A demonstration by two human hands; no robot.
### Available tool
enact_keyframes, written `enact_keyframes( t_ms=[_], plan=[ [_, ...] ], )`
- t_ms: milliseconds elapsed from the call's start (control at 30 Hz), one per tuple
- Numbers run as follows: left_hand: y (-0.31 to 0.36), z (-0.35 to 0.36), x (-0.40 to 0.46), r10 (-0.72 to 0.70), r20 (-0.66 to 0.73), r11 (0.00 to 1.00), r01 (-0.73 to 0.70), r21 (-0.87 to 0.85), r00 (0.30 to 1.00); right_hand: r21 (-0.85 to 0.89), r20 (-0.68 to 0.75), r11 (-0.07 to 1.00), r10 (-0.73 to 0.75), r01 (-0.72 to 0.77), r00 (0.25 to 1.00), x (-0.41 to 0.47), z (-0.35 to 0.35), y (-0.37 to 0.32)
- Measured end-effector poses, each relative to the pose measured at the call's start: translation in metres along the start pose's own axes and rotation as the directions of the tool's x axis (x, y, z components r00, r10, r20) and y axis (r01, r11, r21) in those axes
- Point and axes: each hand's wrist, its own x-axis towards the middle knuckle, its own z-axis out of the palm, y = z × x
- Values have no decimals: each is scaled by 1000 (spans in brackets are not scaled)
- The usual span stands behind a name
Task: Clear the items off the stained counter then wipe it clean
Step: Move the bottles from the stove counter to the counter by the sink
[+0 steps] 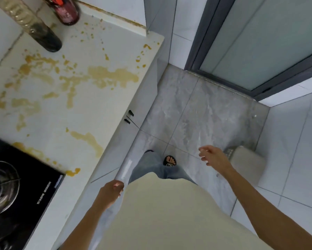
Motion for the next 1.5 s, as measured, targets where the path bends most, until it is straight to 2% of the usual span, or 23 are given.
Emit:
enact_keyframes(
  t_ms=[133,300,433,600,700,867,967,1067,1300,1500],
  plan=[
    [5,4,6,-49,-54,997,46,-62,997,-71,60,986,-148,152,987,39,-12,-78],
    [34,-4,23,-71,-40,997,72,18,997,-81,96,977,-189,197,977,73,-12,-149],
    [70,-28,39,-22,-43,999,20,-51,999,-194,174,959,-174,207,969,95,-15,-174],
    [135,-68,47,54,-89,944,-80,-321,995,-281,177,945,-122,169,977,111,-44,-171],
    [175,-90,54,126,-146,929,-168,-330,981,-316,163,944,-49,99,985,125,-66,-164],
    [225,-107,72,140,-217,904,-214,-370,966,-407,164,913,50,22,985,163,-99,-176],
    [242,-108,74,73,-232,889,-169,-425,970,-459,208,885,22,77,978,192,-111,-211],
    [249,-95,72,-23,-240,858,-104,-503,970,-500,284,840,-68,208,956,218,-113,-264],
    [240,-35,62,-267,-183,736,77,-673,946,-449,482,753,-250,482,840,255,-83,-390],
    [255,-31,58,-322,-219,633,37,-774,921,-348,564,725,-344,594,750,258,-41,-458]
  ],
)
